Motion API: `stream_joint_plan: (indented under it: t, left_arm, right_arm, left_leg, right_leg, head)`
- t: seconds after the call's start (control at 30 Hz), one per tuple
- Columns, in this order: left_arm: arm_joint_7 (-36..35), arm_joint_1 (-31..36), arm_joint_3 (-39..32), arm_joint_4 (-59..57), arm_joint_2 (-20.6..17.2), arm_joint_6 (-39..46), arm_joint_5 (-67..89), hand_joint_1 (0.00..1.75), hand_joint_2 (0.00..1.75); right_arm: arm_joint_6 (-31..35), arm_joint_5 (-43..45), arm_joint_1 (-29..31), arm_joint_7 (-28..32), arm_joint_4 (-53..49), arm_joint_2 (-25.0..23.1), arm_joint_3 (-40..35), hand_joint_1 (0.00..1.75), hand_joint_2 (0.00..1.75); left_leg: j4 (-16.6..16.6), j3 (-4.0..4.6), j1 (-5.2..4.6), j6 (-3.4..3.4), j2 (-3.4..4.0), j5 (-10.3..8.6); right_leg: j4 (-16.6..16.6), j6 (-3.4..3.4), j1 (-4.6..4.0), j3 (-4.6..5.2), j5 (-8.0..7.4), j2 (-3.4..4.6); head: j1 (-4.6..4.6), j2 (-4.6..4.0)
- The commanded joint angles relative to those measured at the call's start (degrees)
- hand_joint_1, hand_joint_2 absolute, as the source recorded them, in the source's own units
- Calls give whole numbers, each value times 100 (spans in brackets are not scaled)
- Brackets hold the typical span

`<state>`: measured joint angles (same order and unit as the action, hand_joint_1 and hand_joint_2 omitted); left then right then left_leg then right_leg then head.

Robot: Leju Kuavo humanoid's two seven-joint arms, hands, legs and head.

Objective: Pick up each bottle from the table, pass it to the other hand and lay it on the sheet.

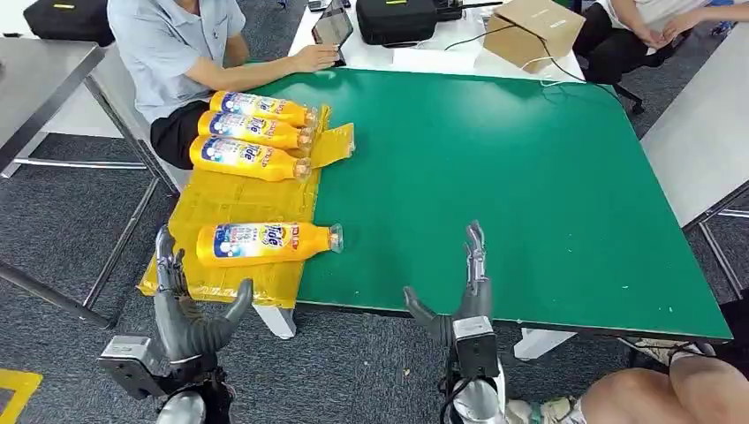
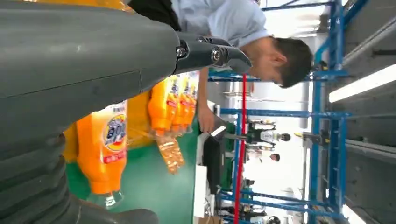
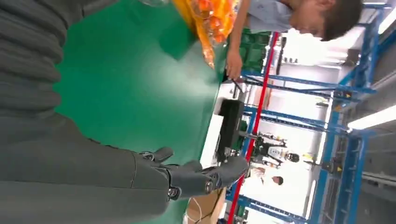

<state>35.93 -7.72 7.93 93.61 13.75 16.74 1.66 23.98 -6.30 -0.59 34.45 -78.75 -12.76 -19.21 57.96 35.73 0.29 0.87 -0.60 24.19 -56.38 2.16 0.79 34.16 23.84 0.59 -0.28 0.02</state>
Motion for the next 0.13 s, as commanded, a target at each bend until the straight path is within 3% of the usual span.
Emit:
stream_joint_plan:
  t: [0.03, 0.13]
  left_arm:
    - [0, 109, -393, -412, 108, -198, 153, 0, 175]
    - [-3, 124, -357, -396, 139, -177, 155, 0, 175]
  right_arm:
    - [-19, -70, -313, -226, 134, 144, 404, 0, 175]
    - [-10, -94, -368, -209, 93, 147, 426, 0, 175]
  left_leg:
    - [-14, -36, -1, -2, -8, 8]
    - [-8, -26, 0, -2, -7, 8]
  right_leg:
    - [15, -6, -1, -41, 11, -16]
    - [10, -6, -2, -31, 10, -15]
  head:
    - [0, 0]
    - [0, 0]
